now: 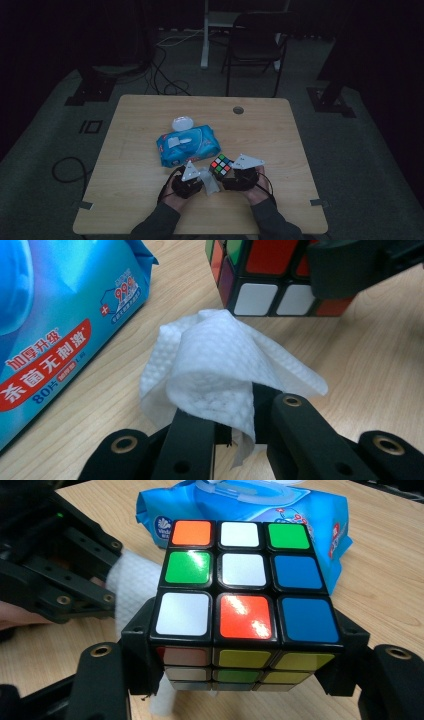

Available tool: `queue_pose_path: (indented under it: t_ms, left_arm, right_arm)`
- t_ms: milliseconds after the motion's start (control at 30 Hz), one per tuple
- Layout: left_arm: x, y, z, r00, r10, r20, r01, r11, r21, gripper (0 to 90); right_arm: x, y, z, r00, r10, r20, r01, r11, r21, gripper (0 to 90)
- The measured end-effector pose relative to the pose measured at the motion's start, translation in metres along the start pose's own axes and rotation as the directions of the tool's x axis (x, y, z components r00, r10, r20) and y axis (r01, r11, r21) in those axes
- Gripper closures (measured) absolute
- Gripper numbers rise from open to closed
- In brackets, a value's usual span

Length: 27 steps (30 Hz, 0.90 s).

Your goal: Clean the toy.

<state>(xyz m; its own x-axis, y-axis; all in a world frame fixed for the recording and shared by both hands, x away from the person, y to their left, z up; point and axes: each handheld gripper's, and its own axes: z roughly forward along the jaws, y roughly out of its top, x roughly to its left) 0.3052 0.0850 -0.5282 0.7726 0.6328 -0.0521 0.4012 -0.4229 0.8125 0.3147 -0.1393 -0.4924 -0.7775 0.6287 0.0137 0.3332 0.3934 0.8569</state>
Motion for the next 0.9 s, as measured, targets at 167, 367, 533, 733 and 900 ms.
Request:
queue_pose_path:
  t_ms: [167, 367, 533, 733, 900]
  left_arm:
    - [0.001, 0.001, 0.003, 0.9988, -0.039, 0.031, 0.039, 0.999, -0.022, 85.2]
    - [0.002, 0.001, 0.009, 0.9957, -0.075, 0.055, 0.077, 0.9961, -0.043, 85.1]
    - [0.0, 0.003, 0.012, 0.9962, -0.076, 0.044, 0.078, 0.9945, -0.069, 85.0]
    - [-0.004, 0.005, 0.016, 0.9965, -0.071, 0.044, 0.074, 0.9942, -0.079, 85.0]
    - [-0.01, 0.006, 0.019, 0.9957, -0.069, 0.063, 0.074, 0.9932, -0.09, 85.0]
  right_arm:
    - [0.001, 0.002, -0.001, 1.0, 0.0, -0.002, 0.0, 1.0, -0.006, 34.7]
    - [0.004, 0.003, 0.0, 1.0, -0.002, -0.005, 0.002, 1.0, -0.007, 34.7]
    - [0.005, 0.005, 0.001, 0.9999, -0.002, -0.01, 0.002, 1.0, -0.005, 34.6]
    - [0.005, 0.006, 0.001, 0.9999, 0.0, -0.015, 0.0, 1.0, 0.0, 34.7]
    - [0.003, 0.007, 0.001, 0.9998, 0.009, -0.017, -0.01, 1.0, -0.003, 34.7]
